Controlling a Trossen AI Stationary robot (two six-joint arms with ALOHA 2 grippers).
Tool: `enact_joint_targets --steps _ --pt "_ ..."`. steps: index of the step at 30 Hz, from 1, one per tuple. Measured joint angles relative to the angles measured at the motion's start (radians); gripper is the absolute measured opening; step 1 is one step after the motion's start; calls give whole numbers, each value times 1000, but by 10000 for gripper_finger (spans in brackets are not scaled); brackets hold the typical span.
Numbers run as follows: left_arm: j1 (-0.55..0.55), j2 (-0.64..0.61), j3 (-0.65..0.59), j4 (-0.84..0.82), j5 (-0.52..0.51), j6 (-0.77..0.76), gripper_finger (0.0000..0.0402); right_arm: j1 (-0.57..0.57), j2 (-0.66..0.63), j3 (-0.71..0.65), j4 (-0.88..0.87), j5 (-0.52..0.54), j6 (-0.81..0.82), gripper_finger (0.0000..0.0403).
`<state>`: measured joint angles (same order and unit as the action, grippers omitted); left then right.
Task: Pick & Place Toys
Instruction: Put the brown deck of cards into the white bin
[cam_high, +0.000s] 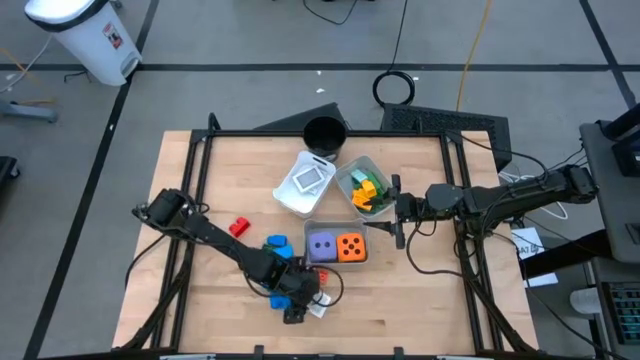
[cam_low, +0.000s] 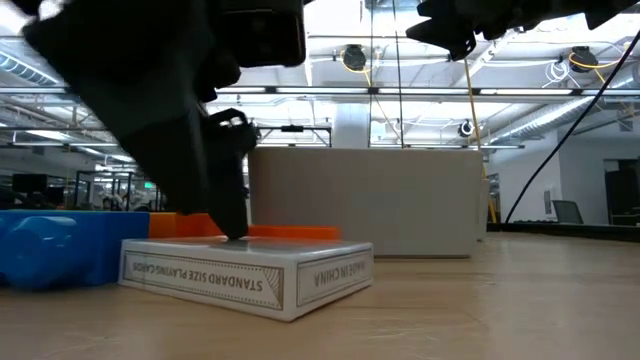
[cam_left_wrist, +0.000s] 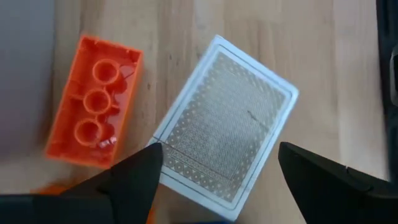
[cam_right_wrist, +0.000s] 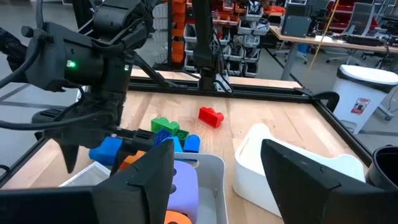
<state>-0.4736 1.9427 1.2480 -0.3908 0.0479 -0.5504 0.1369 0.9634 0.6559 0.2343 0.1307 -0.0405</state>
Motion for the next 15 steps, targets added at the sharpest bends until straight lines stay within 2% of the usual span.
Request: enact_joint_targets --steps 2,4,10,15 --pt "2 0 0 20 2 -80 321 0 0 0 0 0 -1 215" --pt "3 1 -1 45 4 -97 318 0 0 0 0 0 -1 215" --pt "15 -9 4 52 13 150 310 0 0 0 0 0 -1 215" --pt "3 -31 48 87 50 285 300 0 0 0 1 0 0 215"
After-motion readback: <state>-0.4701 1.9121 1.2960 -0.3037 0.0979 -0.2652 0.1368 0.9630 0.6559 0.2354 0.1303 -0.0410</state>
